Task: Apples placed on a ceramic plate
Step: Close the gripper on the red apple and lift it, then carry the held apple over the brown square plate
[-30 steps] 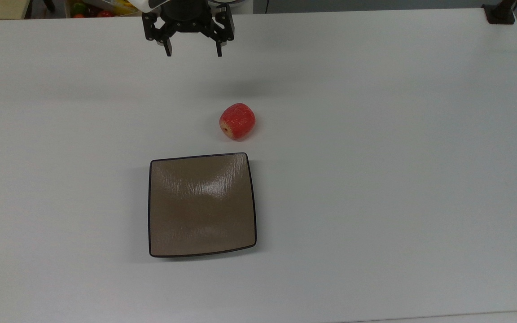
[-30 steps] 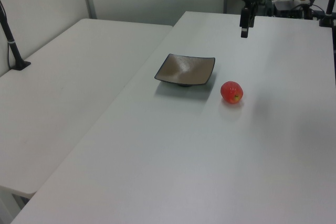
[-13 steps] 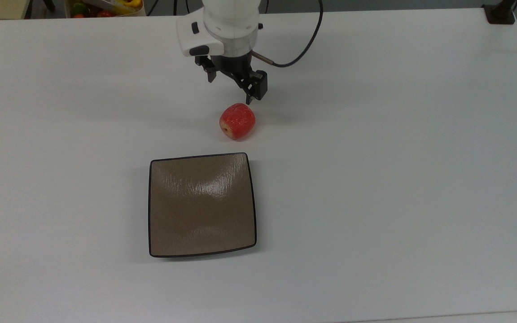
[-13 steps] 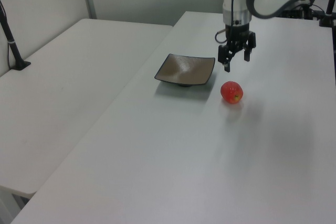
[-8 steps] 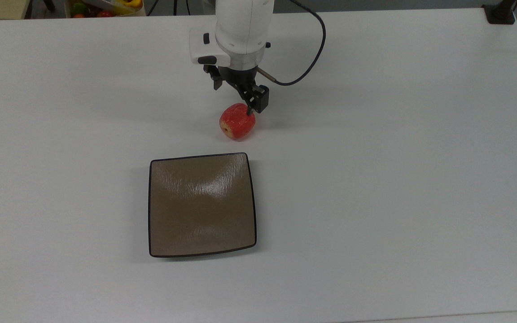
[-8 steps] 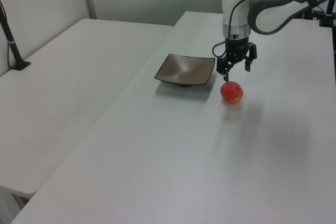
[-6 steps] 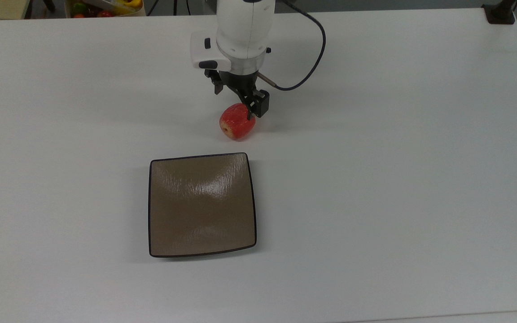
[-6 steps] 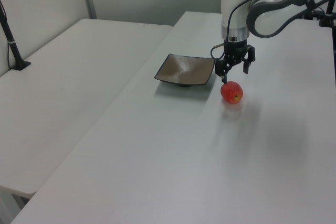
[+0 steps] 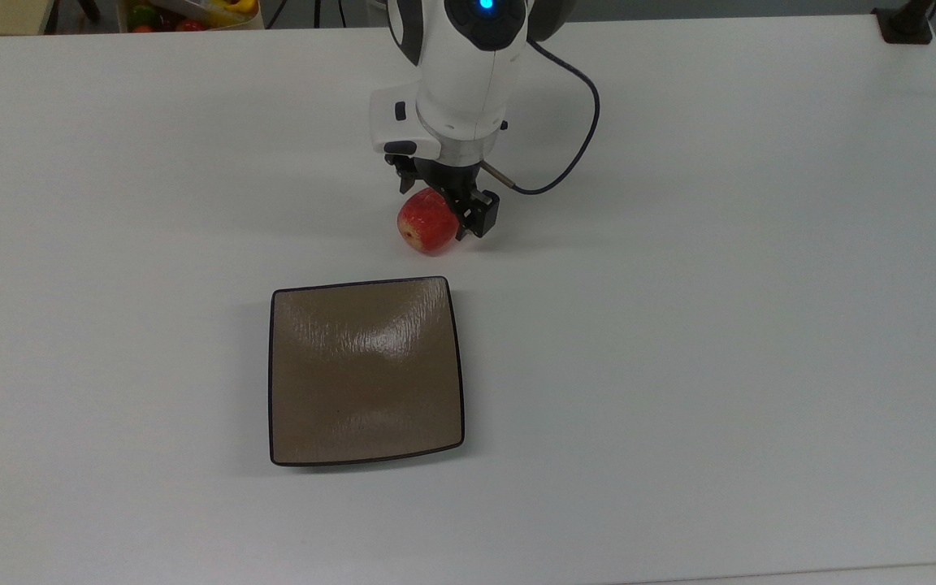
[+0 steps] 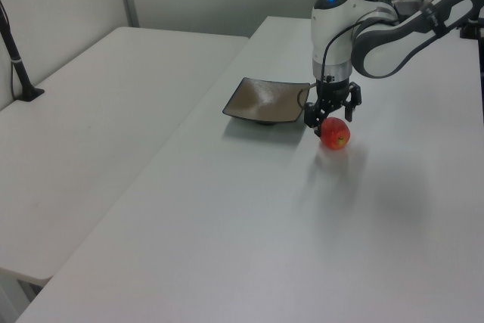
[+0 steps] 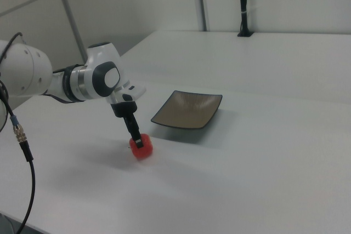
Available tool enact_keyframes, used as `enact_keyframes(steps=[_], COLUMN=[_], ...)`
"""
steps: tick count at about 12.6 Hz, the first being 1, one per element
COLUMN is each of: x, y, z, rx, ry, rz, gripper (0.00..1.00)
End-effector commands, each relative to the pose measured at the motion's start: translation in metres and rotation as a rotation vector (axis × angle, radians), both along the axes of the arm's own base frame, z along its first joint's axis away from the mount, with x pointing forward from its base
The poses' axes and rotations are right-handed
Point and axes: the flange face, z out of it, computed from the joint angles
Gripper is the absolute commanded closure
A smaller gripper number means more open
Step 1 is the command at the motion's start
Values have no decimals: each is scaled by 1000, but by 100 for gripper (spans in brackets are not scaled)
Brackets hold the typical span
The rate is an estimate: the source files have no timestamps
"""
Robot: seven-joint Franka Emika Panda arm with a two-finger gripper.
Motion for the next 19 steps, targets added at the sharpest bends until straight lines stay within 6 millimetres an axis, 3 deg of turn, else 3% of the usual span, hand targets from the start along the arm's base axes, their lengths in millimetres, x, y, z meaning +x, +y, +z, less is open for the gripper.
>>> enact_keyframes(steps=[1,3,4,6,8,14,19], x=[-1,1,1,2,5,34,55], y=[2,3,3,3,1,-16,-23], z=[2,4,5,6,20,89,107], rx=[-10,-4,-3,-3,1,17,45], ry=[-25,-42,-45,-48,-71,-210,-326], rz=[-7,-5,-3,-4,-7,-31,-39], gripper=[27,48,52,52,52,51,48])
